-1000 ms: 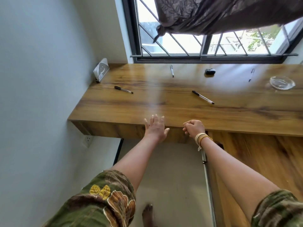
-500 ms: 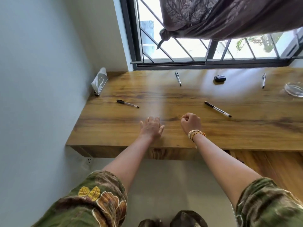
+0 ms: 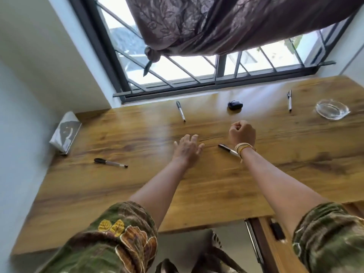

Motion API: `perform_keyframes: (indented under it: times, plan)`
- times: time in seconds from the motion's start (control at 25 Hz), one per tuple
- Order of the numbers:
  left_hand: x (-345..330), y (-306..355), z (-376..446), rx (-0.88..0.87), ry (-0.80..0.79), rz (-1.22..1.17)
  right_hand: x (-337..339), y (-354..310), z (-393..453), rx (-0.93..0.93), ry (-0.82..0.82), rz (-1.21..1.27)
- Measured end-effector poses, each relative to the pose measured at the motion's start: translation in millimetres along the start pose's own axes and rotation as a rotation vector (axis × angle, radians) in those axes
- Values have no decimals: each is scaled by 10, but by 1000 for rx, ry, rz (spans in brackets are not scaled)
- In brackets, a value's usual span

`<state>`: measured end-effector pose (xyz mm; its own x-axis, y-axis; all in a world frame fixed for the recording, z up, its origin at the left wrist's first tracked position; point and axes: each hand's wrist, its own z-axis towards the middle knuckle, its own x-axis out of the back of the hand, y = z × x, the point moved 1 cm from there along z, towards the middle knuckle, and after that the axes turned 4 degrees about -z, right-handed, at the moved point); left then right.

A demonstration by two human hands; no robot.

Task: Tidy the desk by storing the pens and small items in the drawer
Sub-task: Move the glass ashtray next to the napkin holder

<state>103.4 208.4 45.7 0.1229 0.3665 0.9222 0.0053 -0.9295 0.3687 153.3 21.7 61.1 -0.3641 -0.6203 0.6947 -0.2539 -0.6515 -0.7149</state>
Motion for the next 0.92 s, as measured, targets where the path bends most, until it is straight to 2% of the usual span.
perform_keyframes:
  times: [0.16,0.32,0.44,0.56,0.68,0.84,0.92]
  plan:
    - [-22,481,590,-29,-79,-48,140,302,635,-107,0,-118]
    - [-224,1012,1116,-36,-320,17,385,645,1162,-266,160,-104]
    - [-374,1366,1359,-29,-431,129,607,827,1513,-475,320,76]
    - [-448,1496,1527,30,-512,172,788,985,1867,-726,377,233]
    - [-485,1526,1663,64,-555,203,865,1168,2192,-820,435,359]
    - [-507,1589,1755,123,-624,236,964,1219,2505,-921,626,446]
    - [-489,1633,1767,149,-648,252,1003,1179,2498,-1001,616,563]
